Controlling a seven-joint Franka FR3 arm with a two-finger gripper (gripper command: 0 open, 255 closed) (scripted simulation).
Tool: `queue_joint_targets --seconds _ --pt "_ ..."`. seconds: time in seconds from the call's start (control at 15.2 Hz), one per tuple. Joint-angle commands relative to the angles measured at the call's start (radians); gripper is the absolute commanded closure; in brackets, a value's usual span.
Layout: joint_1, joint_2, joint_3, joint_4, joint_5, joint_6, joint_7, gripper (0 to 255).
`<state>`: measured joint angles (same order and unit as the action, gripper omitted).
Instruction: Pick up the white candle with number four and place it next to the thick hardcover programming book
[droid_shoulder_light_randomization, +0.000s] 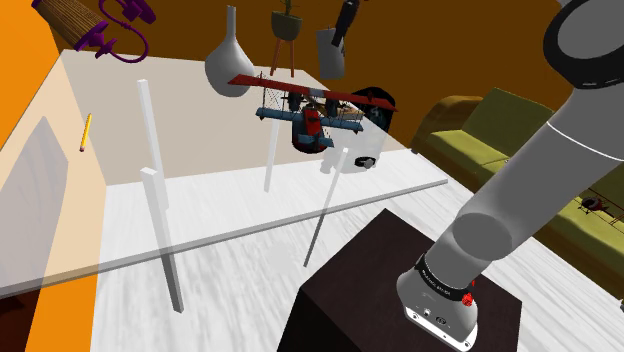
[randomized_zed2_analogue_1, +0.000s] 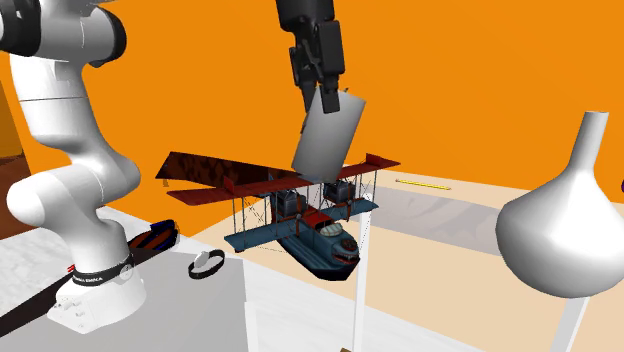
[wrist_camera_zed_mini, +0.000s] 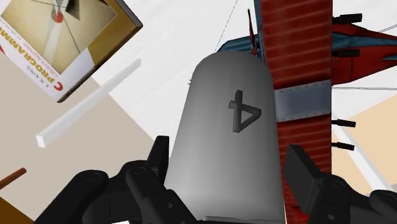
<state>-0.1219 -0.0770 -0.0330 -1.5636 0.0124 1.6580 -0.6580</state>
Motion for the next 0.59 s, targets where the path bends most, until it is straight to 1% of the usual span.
queue_joint_targets --seconds 0.0,0.26,0.53 --pt "-0.023 0.002 -0.028 0.012 0.007 -0.010 -0.053 255" --pt "-0.068 0.029 -0.082 0.046 0.023 -0.019 -0.151 255" --pt "-0.115 0.074 -0.134 0.102 0.044 -0.036 -0.250 255"
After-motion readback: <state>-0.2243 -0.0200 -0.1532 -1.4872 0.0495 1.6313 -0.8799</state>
